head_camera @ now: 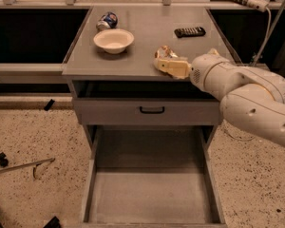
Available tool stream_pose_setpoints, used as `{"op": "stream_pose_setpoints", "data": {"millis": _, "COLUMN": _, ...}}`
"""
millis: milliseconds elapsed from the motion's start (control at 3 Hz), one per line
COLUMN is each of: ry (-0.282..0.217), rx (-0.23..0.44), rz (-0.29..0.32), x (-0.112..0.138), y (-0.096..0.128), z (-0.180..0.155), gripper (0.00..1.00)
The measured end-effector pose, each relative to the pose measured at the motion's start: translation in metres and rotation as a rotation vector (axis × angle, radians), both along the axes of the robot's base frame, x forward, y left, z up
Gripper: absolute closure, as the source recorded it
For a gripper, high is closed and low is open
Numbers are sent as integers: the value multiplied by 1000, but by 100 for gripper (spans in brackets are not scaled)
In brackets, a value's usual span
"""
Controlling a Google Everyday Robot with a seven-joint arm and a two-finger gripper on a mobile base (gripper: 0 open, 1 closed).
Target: Place orange can into middle drawer
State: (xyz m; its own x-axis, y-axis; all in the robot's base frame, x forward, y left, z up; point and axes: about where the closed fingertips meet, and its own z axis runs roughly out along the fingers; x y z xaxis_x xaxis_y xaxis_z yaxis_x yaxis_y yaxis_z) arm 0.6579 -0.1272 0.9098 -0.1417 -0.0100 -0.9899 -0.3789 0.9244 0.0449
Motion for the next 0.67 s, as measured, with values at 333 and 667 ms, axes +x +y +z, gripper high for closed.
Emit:
{"op": "stream_pose_setpoints", "data": {"millis": 333, "ry": 11, "rx": -10, "rz": 30, "x": 1, "y": 10, "z": -4, "gripper": 0}}
{"op": "stream_pose_setpoints", "data": {"millis": 667, "ry": 19, "rx": -11, "rz": 69, "x": 5, "y": 27, "z": -10, "gripper": 0}}
